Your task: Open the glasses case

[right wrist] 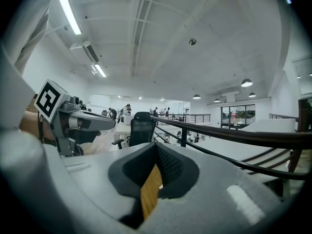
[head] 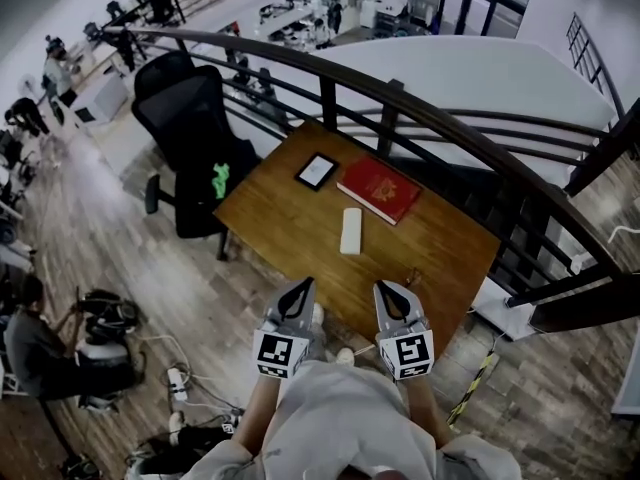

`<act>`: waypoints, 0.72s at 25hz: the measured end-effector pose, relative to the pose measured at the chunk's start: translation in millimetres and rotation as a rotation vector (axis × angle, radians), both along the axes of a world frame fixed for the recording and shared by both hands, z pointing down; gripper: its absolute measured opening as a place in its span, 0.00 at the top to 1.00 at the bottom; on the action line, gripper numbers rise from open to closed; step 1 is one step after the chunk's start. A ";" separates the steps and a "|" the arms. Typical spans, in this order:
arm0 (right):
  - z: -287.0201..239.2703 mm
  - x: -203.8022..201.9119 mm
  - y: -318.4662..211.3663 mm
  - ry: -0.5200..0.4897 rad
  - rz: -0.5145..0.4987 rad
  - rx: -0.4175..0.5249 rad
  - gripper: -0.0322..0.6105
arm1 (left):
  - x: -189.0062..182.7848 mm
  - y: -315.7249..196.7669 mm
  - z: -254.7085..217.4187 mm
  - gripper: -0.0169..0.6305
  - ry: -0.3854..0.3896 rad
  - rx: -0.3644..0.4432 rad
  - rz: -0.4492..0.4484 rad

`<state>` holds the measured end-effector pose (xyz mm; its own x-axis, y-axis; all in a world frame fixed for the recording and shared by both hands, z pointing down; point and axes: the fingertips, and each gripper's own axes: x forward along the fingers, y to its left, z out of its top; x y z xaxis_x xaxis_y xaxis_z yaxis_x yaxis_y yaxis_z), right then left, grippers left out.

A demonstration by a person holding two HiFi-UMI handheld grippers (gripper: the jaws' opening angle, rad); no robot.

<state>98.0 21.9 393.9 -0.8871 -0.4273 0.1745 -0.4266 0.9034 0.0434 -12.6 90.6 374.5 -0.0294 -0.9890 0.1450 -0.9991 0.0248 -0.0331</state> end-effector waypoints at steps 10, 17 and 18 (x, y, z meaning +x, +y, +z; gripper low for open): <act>10.9 -39.1 -44.3 0.032 0.049 0.001 0.95 | -41.3 -52.2 8.2 0.94 0.026 0.018 0.053; 24.0 -80.6 -79.9 0.080 0.099 -0.029 0.94 | -84.1 -97.2 25.2 0.94 0.046 -0.011 0.118; 26.4 -85.9 -85.0 0.089 0.108 -0.033 0.94 | -89.7 -103.3 28.6 0.94 0.050 -0.017 0.130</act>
